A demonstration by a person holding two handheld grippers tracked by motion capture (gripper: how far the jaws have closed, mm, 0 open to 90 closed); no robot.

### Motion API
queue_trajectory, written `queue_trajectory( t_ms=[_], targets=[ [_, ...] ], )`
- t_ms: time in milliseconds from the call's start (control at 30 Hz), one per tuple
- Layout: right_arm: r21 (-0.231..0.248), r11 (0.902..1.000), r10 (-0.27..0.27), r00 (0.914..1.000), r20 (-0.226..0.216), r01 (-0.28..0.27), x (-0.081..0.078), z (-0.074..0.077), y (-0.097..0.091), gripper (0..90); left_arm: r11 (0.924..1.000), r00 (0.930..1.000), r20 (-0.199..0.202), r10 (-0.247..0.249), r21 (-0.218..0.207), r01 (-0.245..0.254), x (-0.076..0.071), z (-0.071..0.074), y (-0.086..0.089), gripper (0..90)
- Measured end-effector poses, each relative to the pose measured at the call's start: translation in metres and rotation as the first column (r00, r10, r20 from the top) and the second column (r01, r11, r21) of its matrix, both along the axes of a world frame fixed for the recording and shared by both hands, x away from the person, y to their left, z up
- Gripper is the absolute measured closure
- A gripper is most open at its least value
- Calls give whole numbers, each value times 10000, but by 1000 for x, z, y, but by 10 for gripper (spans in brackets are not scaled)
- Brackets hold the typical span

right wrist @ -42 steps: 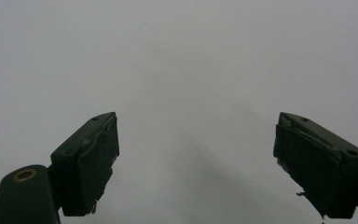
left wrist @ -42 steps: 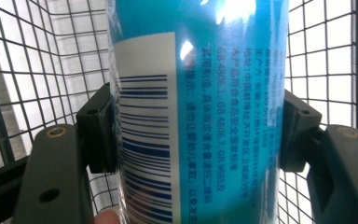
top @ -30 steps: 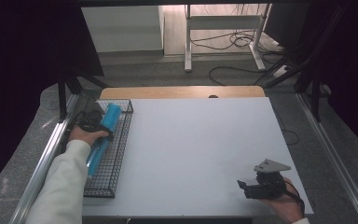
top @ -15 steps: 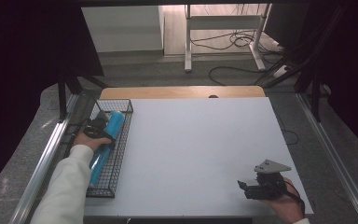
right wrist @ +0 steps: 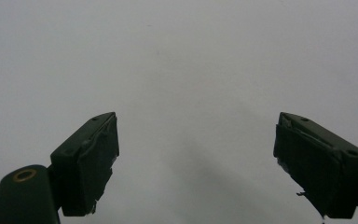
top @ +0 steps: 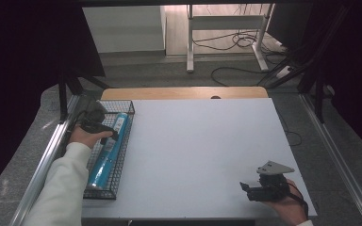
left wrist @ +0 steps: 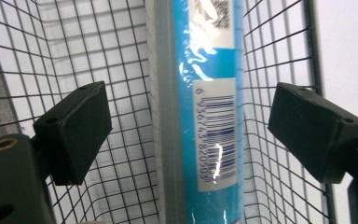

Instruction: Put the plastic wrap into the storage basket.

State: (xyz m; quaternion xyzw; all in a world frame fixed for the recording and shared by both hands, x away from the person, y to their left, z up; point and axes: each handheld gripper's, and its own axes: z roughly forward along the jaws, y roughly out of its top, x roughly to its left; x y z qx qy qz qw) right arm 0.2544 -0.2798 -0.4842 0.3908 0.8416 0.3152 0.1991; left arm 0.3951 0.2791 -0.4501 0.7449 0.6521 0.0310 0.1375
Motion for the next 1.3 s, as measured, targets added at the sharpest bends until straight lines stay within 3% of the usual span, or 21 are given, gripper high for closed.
queue_trajectory(
  t_ms=[567,900,1000,1300],
  targets=[
    [-25,10000,-19,10000,34,19,0,1,1,144,9972,9936,1045,-439,-553,499,-25,31,3,132],
    [-89,9999,67,10000,-33,-67,1,0,2,143,9854,9808,1565,-1165,-1049,1338,-41,35,-17,132],
    [-66,10000,74,10000,-53,-75,1,0,3,143,9775,9739,1745,-1449,-1270,1682,-46,36,-25,130],
    [-104,9999,82,10000,-29,-82,0,0,3,143,9384,9478,2302,-2205,-2149,2705,-64,35,-54,122]
  ],
)
